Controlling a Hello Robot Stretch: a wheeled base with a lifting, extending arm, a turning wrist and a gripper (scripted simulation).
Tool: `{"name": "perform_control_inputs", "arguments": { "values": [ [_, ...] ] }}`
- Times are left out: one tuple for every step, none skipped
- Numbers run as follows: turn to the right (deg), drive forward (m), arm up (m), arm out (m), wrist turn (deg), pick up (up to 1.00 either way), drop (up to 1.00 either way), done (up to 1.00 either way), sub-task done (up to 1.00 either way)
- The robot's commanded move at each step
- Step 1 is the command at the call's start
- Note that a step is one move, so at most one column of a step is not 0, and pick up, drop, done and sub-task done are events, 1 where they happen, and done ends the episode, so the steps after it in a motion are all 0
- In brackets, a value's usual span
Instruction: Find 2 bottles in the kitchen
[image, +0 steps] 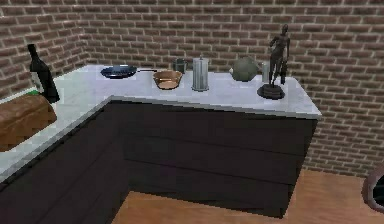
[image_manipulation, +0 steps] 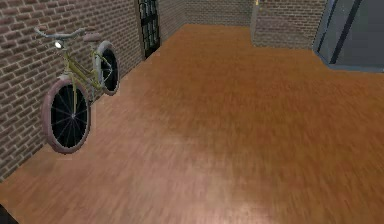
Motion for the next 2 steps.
{"name": "perform_control_inputs", "arguments": {
  "values": [
    [-3.0,0.00,0.00,0.00,0.0,0.00,0.00,0.00,0.00],
    [0.0,0.60,0.00,0.00,0.0,0.00,0.00,0.00,0.00]
  ]
}}
